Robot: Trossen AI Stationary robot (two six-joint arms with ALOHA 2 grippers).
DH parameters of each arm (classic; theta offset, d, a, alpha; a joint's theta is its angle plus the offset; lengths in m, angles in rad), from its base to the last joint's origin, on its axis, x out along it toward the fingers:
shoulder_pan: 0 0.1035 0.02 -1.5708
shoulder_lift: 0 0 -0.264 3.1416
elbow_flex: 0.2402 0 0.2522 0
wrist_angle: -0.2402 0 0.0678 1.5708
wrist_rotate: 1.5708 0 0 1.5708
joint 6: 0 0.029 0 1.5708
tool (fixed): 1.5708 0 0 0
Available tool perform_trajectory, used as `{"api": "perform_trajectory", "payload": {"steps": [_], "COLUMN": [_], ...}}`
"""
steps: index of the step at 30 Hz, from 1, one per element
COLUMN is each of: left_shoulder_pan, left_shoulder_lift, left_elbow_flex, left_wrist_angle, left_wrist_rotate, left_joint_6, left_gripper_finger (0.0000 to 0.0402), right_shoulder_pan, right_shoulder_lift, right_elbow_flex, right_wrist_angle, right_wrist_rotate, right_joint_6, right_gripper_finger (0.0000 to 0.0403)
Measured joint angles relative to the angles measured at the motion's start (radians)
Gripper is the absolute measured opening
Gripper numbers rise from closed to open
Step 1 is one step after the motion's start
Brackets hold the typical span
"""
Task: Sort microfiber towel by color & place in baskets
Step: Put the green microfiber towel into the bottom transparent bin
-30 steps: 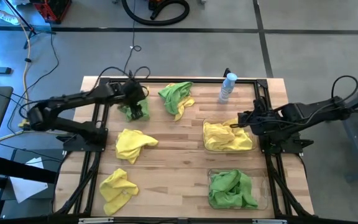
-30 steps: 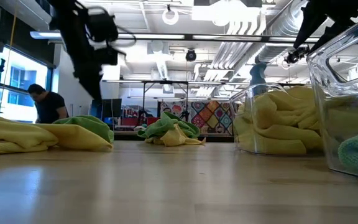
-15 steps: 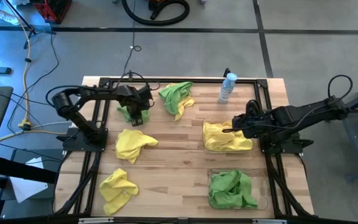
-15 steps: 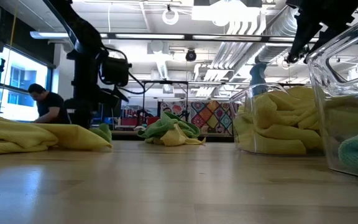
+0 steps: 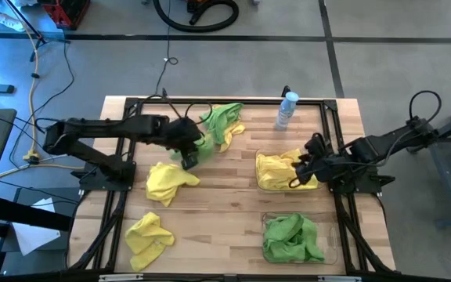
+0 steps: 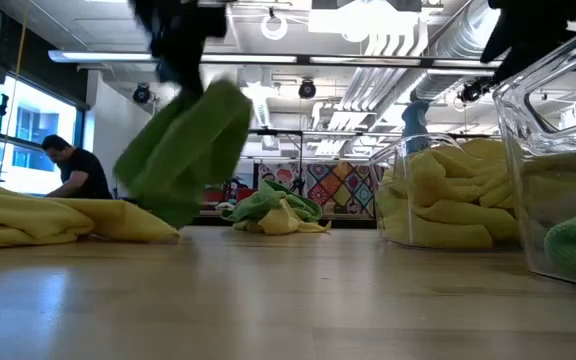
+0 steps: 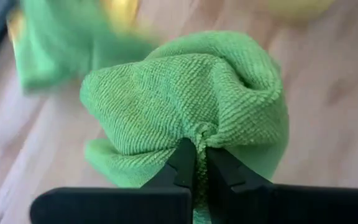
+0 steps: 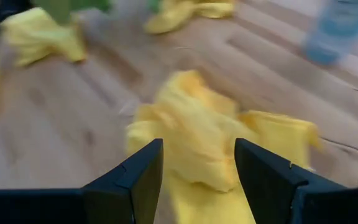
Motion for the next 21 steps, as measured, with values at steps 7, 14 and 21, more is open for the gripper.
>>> {"api": "perform_trajectory", "payload": {"steps": [7, 14, 21], "left_shoulder_pan": [-0.252, -0.376, -0.394], "left_shoulder_lift": [0.163, 0.428, 0.592], "left_elbow_flex": [0.3, 0.59, 0.835], "left_wrist_angle": [-0.007, -0.022, -0.042], "left_wrist_rotate": [-0.118, -0.136, -0.136], "left_joint_6": [-0.151, -0.174, -0.171], "left_gripper_finger": [0.0001, 0.0, 0.0], "right_shoulder_pan": [0.029, 0.029, 0.03], "right_shoulder_lift": [0.032, 0.108, 0.209], "right_elbow_flex": [0.0, 0.0, 0.0], "right_wrist_angle": [0.316, 0.661, 0.824], "right_wrist_rotate": [-0.031, -0.081, -0.223], "right_joint_6": [-0.415, -0.804, -0.938], "right_gripper_finger": [0.0195, 0.0195, 0.0195]}}
